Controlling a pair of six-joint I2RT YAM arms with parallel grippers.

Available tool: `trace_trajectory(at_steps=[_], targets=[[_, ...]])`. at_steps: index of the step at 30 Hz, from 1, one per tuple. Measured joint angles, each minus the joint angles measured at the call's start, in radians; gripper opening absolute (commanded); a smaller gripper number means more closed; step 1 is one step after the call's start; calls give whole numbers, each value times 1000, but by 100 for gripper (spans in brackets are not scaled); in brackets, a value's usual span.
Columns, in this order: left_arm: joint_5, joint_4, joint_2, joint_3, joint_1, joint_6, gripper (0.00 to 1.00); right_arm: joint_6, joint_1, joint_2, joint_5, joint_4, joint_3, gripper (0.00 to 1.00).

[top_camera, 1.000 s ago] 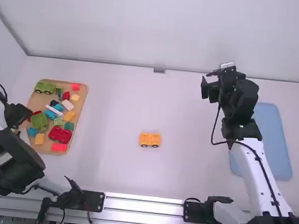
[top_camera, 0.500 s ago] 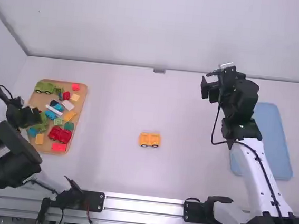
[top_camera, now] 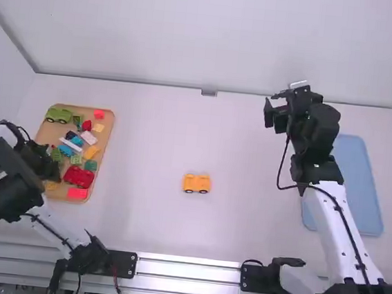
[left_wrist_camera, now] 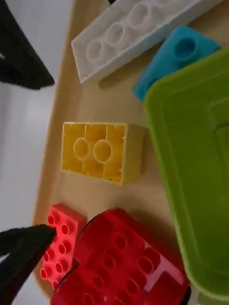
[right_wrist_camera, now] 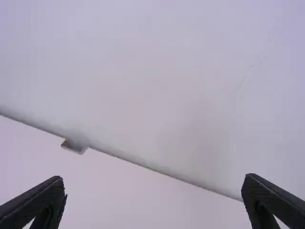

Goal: Assemble lego blocks to make yellow taxi

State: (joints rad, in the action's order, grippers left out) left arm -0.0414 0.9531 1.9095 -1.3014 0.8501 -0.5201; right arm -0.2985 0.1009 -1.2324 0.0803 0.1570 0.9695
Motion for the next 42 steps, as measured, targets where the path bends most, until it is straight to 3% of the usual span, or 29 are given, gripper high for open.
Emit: trace_trajectory(at_steps=[2, 7, 14, 21, 24, 32, 38, 42], targets=[[-4, -10, 0, 0, 3, -6, 53, 1, 0, 0, 3, -1, 0, 99], [-5, -93, 0, 27, 7, -23, 59, 0, 0, 0, 1, -3, 0, 98], [-14, -193, 0, 137, 7, -27, 56, 0, 0, 0, 2, 12, 0, 99], [-23, -267, 0, 159, 7, -26, 38, 1, 0, 0, 0, 19, 0, 99], [-23, -272, 0, 161, 7, -27, 37, 0, 0, 0, -1, 19, 0, 99], [-23, -174, 0, 147, 7, -9, 34, 0, 0, 0, 3, 19, 0, 99], [-14, -24, 1, -4, 3, 56, 29, 1, 0, 0, 53, 33, 0, 99], [24, 31, -4, -68, -2, 72, 15, 2, 0, 0, 98, 63, 0, 98]])
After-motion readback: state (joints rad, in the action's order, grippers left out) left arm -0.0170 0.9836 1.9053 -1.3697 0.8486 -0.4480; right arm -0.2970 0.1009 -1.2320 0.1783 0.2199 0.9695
